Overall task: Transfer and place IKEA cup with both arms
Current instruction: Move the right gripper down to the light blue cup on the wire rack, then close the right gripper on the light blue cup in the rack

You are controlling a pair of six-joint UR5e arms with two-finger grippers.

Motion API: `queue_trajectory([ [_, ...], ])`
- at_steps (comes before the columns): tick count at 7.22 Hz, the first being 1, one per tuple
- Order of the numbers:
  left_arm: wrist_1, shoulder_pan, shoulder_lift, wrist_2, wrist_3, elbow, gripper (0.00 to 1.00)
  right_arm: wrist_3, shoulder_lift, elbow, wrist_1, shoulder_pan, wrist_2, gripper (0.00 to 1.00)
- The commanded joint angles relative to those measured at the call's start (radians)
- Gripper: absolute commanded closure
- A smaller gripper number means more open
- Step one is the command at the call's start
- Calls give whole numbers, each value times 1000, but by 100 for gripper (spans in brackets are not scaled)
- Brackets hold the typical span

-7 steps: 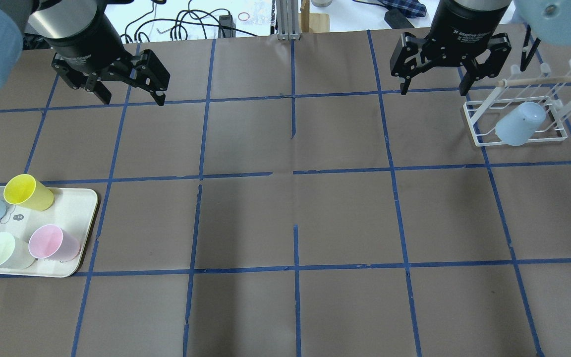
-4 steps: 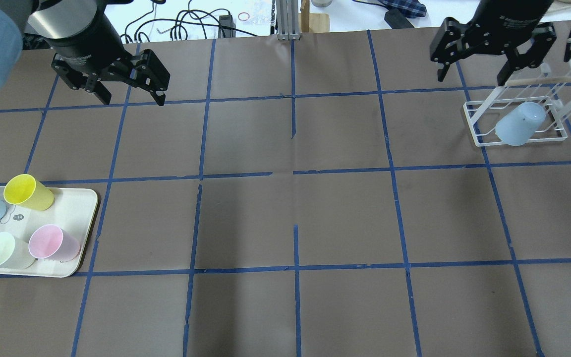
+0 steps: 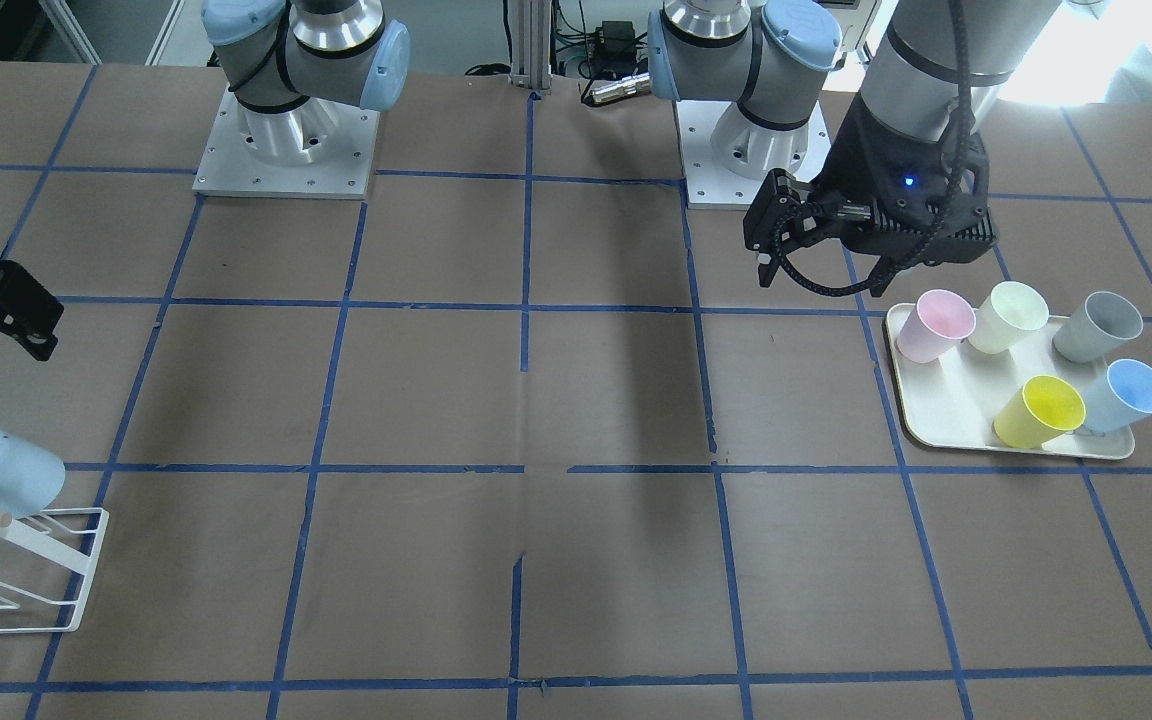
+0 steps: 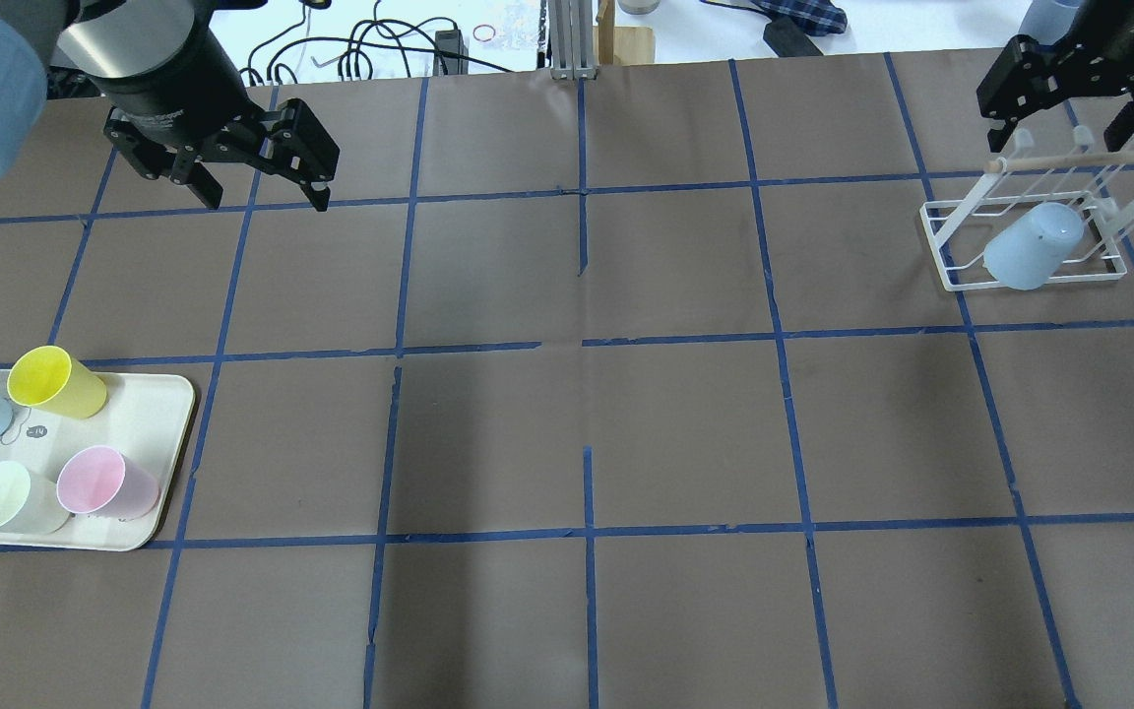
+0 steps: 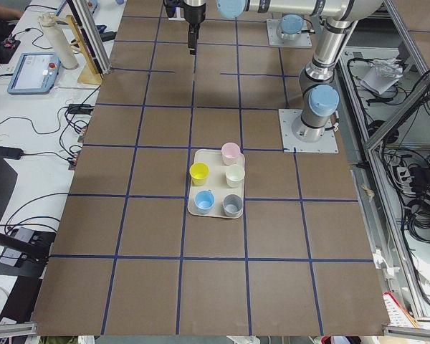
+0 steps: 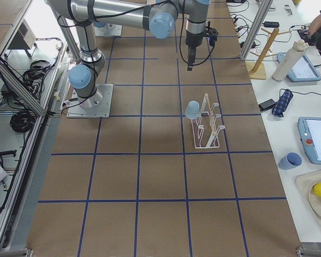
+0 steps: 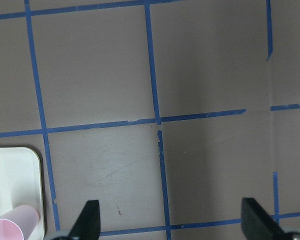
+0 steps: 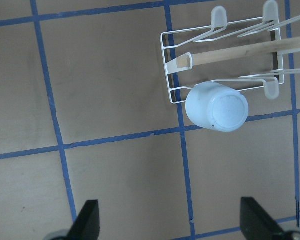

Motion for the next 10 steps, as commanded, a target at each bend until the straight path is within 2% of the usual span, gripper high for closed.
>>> queue_trajectory([
  [1, 0, 0, 0, 0, 0, 0, 0, -164, 95, 26, -87, -60, -40, 0],
  [5, 0, 0, -2, 0, 0, 0, 0, -203, 150, 131, -178, -145, -29, 0],
  [10, 11, 1, -11, 0, 0, 5, 0, -207, 201, 133, -213, -145, 6, 0],
])
